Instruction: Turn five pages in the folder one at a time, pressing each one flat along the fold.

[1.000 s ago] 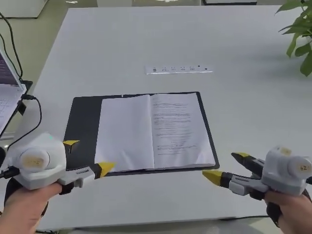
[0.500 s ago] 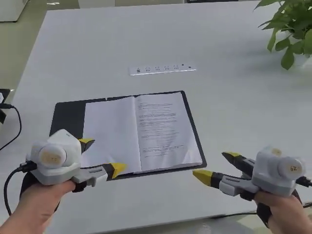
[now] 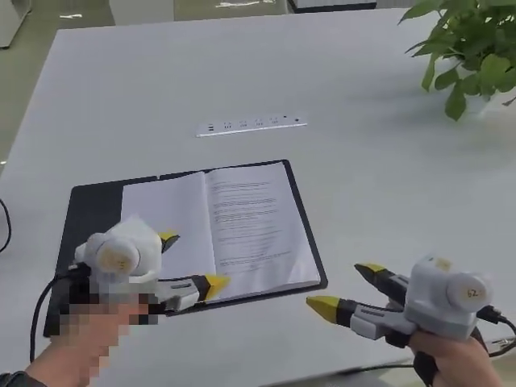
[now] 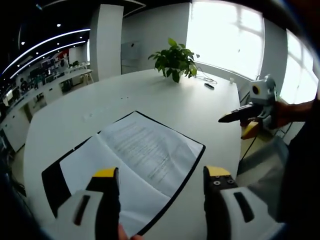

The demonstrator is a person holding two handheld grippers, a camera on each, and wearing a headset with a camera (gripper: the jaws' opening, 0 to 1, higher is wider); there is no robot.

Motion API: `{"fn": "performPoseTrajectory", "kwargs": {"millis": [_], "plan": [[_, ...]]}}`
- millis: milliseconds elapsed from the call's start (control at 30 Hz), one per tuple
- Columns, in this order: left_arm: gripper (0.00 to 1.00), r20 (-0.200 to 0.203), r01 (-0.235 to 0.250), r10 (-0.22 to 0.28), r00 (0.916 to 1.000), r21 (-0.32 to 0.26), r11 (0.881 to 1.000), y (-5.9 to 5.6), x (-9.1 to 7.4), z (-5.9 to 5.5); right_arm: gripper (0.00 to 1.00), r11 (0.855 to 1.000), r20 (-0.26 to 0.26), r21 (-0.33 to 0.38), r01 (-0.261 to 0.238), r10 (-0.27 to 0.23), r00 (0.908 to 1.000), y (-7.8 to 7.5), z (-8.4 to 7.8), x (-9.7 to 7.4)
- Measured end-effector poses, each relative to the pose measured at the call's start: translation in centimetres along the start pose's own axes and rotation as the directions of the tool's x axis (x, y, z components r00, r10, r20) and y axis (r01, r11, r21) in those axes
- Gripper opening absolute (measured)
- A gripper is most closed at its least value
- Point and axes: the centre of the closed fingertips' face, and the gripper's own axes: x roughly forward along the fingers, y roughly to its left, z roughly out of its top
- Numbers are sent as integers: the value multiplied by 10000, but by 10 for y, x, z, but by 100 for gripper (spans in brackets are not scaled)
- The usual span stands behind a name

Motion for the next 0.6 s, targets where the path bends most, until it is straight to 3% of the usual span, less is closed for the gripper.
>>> {"fn": "performPoseTrajectory", "kwargs": {"millis": [233,367,600], "plan": [[68,-29,419,-418,9991,516,9978,-10,30,22,77,10000,-29,6,-12,12,10000,-7,-1,-2],[67,103,579,-585,9982,508,9970,-17,50,34,77,10000,6,78,-7,7,10000,-8,-3,-5],[67,-110,1052,-1046,9944,682,9921,-39,83,40,77,9999,-129,95,-69,71,9999,-10,-4,-8]]}}
